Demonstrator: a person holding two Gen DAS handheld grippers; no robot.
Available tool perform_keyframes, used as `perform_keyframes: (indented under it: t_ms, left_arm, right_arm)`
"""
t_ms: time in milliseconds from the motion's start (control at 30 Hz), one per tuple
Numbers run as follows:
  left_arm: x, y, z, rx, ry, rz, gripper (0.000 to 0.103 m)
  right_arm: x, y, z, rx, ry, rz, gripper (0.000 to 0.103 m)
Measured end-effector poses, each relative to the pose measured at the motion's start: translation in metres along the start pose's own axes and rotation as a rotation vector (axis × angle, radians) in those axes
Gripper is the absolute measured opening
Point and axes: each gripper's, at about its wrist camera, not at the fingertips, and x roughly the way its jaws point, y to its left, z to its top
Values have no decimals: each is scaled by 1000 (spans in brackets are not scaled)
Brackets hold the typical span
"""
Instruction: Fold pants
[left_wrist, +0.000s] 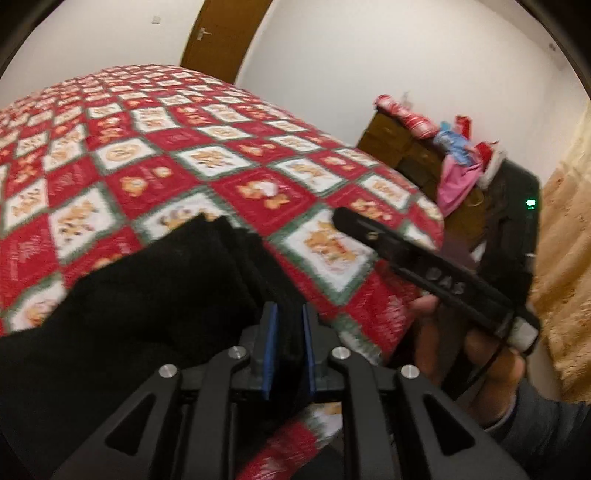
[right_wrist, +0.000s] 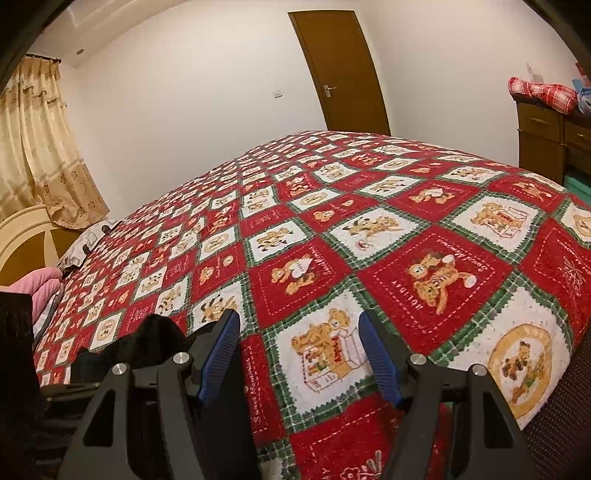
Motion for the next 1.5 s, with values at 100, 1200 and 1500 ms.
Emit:
perform_keyframes:
  t_ms: [100, 1200, 1500]
  left_arm:
    - [-8, -16, -1, 51, -42, -56, 17]
    - [-105, 102, -87, -279, -331, 285, 88]
    - [-110, 105, -87, -272, -345, 301, 94]
  right_arm:
    - [-3, -7, 4, 18, -14, -4, 68]
    - [5, 89, -47, -381, 279, 151, 14]
    - [-10, 80, -33, -381, 245, 122, 11]
